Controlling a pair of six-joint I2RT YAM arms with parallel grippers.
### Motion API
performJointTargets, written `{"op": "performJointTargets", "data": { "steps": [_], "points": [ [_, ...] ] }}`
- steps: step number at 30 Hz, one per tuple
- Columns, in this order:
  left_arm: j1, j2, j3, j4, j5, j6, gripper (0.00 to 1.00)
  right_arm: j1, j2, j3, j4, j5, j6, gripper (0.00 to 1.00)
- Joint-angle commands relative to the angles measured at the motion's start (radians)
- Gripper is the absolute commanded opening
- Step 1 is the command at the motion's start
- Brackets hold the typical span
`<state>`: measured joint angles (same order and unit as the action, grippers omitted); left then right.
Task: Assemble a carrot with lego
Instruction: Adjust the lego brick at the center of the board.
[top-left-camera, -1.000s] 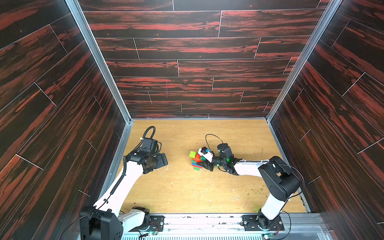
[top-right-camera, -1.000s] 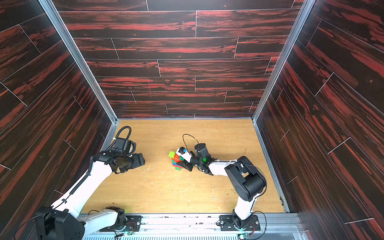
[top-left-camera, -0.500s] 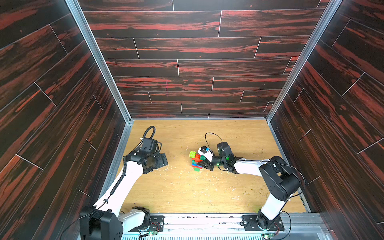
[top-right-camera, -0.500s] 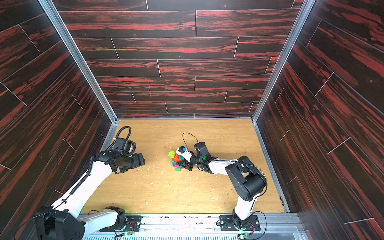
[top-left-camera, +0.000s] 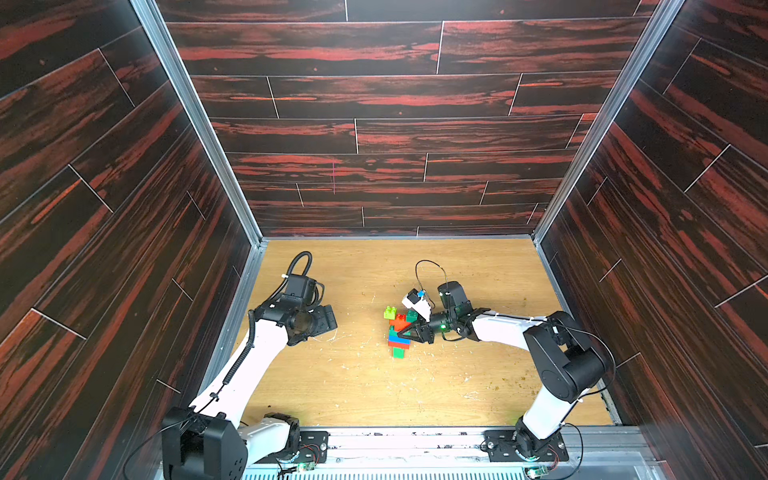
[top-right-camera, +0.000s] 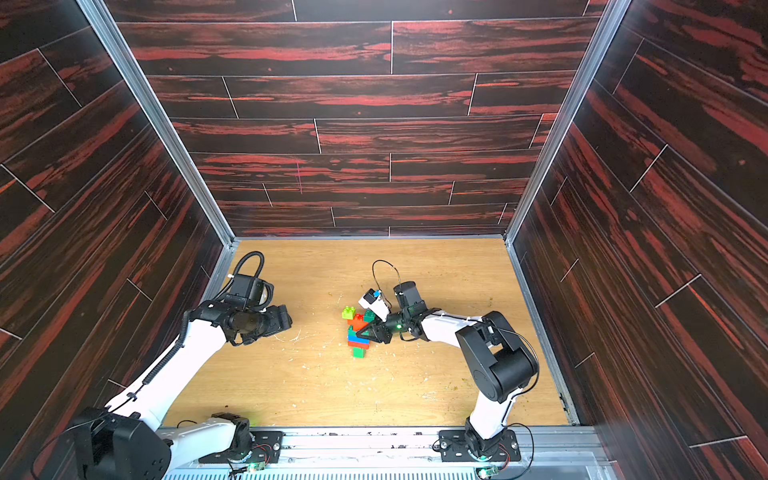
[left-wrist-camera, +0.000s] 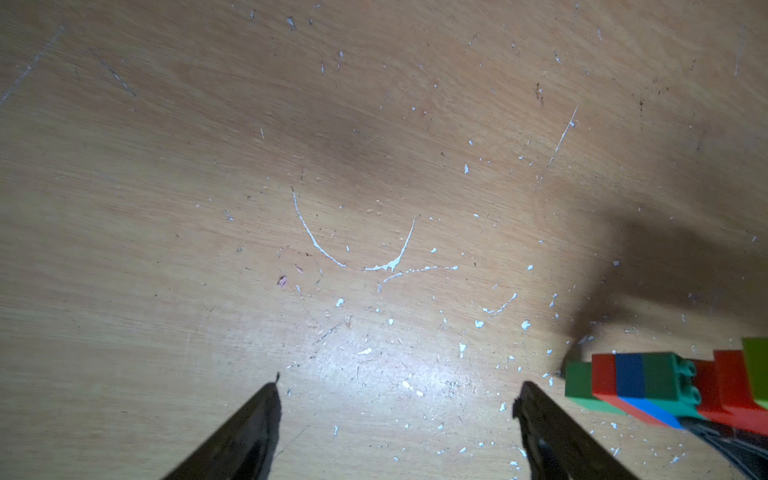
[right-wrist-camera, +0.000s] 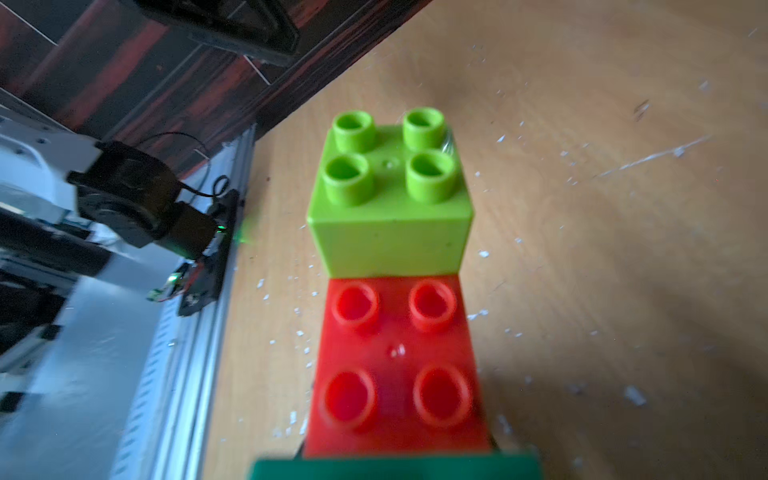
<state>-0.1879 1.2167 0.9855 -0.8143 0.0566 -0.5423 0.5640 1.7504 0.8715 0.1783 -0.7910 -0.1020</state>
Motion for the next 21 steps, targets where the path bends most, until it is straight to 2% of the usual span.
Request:
{"op": "performJointTargets", "data": {
  "steps": [1, 9, 21],
  "points": [
    [0.005, 0.004, 0.031, 0.006, 0.010, 0.001, 0.90, -0.006, -0.034, 0.017, -0.059, -0.092, 0.081, 0.30],
    [0.006, 0.007, 0.037, 0.007, 0.018, 0.004, 0.90, -0.010, -0.007, -0.004, -0.054, -0.190, 0.195, 0.28],
    [0.006, 0.004, 0.026, 0.013, 0.028, 0.007, 0.90, -0.010, 0.068, -0.003, -0.147, -0.241, 0.254, 0.26]
  ]
}}
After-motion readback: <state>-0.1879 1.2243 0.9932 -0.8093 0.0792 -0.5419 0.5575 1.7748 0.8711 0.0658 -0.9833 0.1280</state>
